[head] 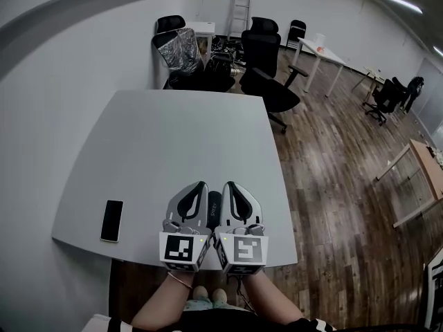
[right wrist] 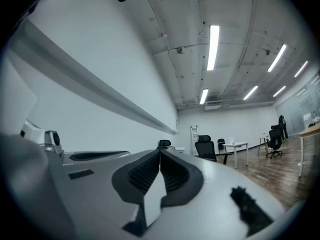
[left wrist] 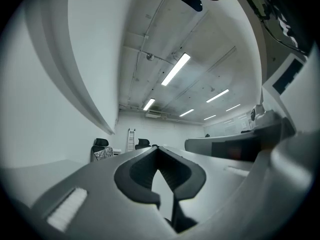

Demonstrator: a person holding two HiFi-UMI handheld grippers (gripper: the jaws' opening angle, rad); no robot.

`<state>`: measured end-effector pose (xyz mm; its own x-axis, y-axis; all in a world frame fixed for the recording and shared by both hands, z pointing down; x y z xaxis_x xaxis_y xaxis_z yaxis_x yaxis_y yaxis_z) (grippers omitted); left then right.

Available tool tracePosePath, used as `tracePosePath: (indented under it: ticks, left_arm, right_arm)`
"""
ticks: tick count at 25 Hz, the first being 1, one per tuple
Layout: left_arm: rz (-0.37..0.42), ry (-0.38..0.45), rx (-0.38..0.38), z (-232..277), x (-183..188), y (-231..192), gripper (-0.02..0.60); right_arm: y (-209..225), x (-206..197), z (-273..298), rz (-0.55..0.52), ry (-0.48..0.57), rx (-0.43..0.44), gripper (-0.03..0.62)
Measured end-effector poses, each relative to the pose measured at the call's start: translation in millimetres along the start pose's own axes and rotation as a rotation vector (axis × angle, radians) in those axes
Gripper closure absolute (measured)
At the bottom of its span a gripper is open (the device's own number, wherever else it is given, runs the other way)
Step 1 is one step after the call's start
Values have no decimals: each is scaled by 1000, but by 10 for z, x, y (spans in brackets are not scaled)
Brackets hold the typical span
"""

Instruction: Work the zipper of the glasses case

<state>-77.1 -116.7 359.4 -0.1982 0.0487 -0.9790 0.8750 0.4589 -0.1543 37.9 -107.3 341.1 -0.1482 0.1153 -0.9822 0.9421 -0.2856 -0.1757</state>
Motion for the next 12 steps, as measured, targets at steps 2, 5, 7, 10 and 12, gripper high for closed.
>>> tracePosePath:
  ticks: [2,5,7,10,12]
  left_arm:
    - [-2,-3,-7,55,-19,-1,578]
    - [-11,-19,-25,85,-33,26,578]
    - [-6,-18,-26,105,-40,27,578]
    - [13,-11,-2,130,-52,31,578]
    - [21,-10,11,150,-22,25,578]
  right_arm:
    - [31,22,47,-22,23,10,589]
    - [58,18,46,-26,21,23,589]
    - [70,2,62,-27,17,28,588]
    - [100,-11,101,-36,14,28,589]
    - [116,20,123,-38,16,23,589]
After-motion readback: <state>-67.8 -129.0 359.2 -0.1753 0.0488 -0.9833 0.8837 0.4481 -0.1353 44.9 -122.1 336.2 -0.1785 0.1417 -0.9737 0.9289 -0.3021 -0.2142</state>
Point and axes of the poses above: the fingertips, and each gripper's own axes: z forward along the fingers, y to its right, x out of its top, the point moved 8 cm from there along -z, backward along the fingers, and after that the axes turned 8 degrees about -z, right-handed, at the moved point
